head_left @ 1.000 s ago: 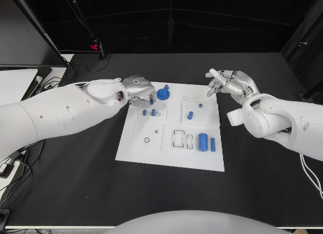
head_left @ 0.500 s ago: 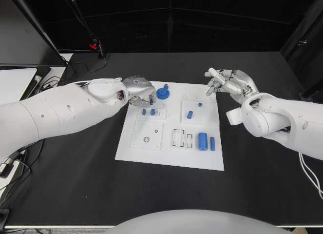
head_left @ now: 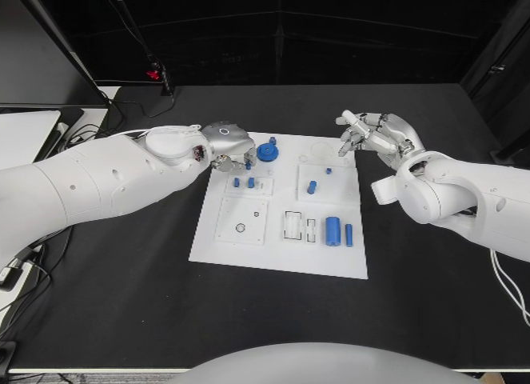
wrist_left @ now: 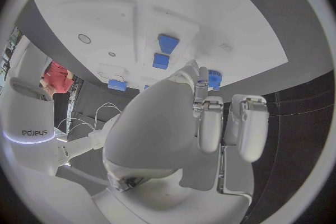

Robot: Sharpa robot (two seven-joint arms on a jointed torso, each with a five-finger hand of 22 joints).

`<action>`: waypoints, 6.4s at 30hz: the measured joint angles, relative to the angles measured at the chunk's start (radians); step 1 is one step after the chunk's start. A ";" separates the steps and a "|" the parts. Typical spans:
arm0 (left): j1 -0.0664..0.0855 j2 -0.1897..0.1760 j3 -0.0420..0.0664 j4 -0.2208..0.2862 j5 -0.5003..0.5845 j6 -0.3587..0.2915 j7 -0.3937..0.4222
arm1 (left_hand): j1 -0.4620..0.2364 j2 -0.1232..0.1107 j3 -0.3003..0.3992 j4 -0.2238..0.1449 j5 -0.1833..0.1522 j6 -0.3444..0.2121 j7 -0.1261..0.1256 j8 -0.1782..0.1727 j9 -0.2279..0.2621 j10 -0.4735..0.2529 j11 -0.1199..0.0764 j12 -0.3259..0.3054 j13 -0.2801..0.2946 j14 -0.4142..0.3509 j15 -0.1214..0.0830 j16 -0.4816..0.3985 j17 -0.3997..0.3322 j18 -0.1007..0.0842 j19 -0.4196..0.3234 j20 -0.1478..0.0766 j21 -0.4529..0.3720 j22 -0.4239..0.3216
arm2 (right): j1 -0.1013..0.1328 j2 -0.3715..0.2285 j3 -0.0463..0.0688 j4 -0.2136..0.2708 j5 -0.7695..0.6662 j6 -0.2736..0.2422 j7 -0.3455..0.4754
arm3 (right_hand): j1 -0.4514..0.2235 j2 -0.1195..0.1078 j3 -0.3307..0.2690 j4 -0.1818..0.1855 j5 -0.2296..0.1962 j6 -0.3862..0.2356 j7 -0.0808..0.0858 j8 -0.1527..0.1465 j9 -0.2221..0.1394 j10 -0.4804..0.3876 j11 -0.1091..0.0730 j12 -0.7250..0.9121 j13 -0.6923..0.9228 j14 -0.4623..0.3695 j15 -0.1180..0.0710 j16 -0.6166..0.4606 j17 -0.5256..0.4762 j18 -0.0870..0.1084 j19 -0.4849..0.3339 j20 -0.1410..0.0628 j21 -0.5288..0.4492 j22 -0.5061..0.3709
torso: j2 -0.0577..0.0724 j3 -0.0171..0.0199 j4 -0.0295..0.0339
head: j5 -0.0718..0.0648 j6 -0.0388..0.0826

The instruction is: Assemble the parts on the task board

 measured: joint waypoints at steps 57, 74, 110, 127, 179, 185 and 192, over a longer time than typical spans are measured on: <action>-0.005 0.010 -0.001 -0.021 -0.001 0.020 -0.042 | -0.020 -0.090 -0.046 -0.004 0.001 -0.304 0.031 -0.075 -0.031 -0.156 0.045 -0.054 0.005 -0.001 0.027 0.000 0.000 0.000 -0.003 0.011 0.000 0.000 | 0.000 0.000 0.000 -0.001 0.000 0.004 -0.002 | 0.004 0.004 0.000 0.000 0.000 0.000 0.000 0.005 0.000 0.000 0.000 0.000 -0.006 0.000 0.000 0.000 -0.004 0.000 0.000 0.000 0.000 -0.001 | 0.000 0.0000 0.0005 | -0.001 -0.004; -0.001 -0.141 -0.001 0.033 0.027 -0.172 -0.061 | -0.015 -0.085 0.020 0.001 0.010 -0.300 0.053 0.103 -0.005 -0.063 0.032 0.026 0.003 -0.292 0.007 -0.762 -0.642 0.158 -0.463 -0.007 -0.791 -0.090 | 0.002 -0.024 0.000 0.003 -0.056 0.004 -0.013 | 0.076 -0.020 0.005 -0.005 -0.007 0.000 0.000 0.011 0.000 -0.028 0.006 -0.026 -0.076 0.019 0.001 0.011 -0.032 0.000 0.026 -0.004 0.000 -0.004 | -0.002 0.0003 0.0045 | -0.012 0.002; -0.035 -0.238 -0.003 0.310 1.538 -0.298 0.435 | -0.574 0.041 -0.379 0.008 0.168 -0.609 0.064 0.251 -0.013 -0.481 0.187 0.143 0.019 -1.061 0.234 -1.076 -0.984 0.116 -0.951 0.176 -1.501 -0.581 | 0.052 0.024 0.001 -0.069 -0.872 0.009 -0.210 | 0.353 -0.134 0.120 -0.081 -0.145 0.218 -0.047 -0.136 0.000 0.210 -0.055 -0.521 -0.464 0.770 -0.095 0.412 0.785 -0.094 0.702 -0.102 0.794 0.356 | -0.007 -0.0020 0.0138 | -0.076 0.050; -0.040 -0.246 -0.003 0.340 1.584 -0.265 0.448 | -0.594 0.054 -0.380 0.010 0.144 -0.665 0.060 0.333 -0.007 -0.534 0.191 0.225 0.020 -1.121 0.244 -1.010 -1.029 0.116 -0.972 0.175 -1.501 -0.631 | 0.031 0.054 0.001 -0.078 -1.184 0.071 -0.340 | 0.373 -0.143 0.114 -0.075 -0.145 0.258 -0.052 -0.160 0.000 0.250 -0.061 -0.606 -0.464 0.766 -0.099 0.412 0.778 -0.094 0.705 -0.106 0.802 0.356 | -0.007 -0.0019 0.0110 | -0.079 0.046; -0.042 -0.249 -0.003 0.342 1.593 -0.259 0.450 | -0.550 0.133 -0.423 0.004 0.171 -0.687 0.060 0.429 -0.014 -0.549 0.191 0.342 0.012 -1.128 0.237 -0.896 -1.103 0.117 -0.939 0.175 -1.491 -0.668 | 0.021 0.110 0.002 -0.096 -1.442 0.235 -0.583 | 0.433 -0.141 0.127 -0.024 -0.145 0.372 -0.064 -0.192 0.003 0.461 -0.104 -0.750 -0.463 0.770 -0.152 0.397 0.753 -0.094 0.698 -0.152 0.786 0.356 | -0.008 -0.0023 0.0108 | -0.068 0.028; -0.042 -0.249 -0.003 0.340 1.593 -0.259 0.450 | -0.550 0.133 -0.423 0.004 0.171 -0.687 0.060 0.429 -0.014 -0.549 0.191 0.343 0.012 -1.128 0.237 -0.894 -1.106 0.117 -0.932 0.175 -1.491 -0.668 | 0.021 0.114 0.002 -0.098 -1.444 0.235 -0.583 | 0.442 -0.142 0.127 -0.019 -0.145 0.382 -0.063 -0.192 0.003 0.476 -0.104 -0.769 -0.463 0.770 -0.152 0.397 0.755 -0.094 0.702 -0.156 0.786 0.356 | -0.008 -0.0020 0.0108 | -0.067 0.025; -0.042 -0.248 -0.003 0.339 1.593 -0.259 0.450 | -0.548 0.135 -0.426 0.006 0.171 -0.687 0.060 0.432 -0.016 -0.549 0.191 0.343 0.011 -1.128 0.237 -0.891 -1.108 0.117 -0.932 0.175 -1.487 -0.669 | 0.021 0.119 0.002 -0.101 -1.446 0.235 -0.583 | 0.446 -0.138 0.129 -0.015 -0.145 0.388 -0.063 -0.197 0.003 0.489 -0.106 -0.784 -0.463 0.770 -0.152 0.397 0.756 -0.094 0.702 -0.156 0.786 0.356 | -0.008 -0.0021 0.0115 | -0.064 0.023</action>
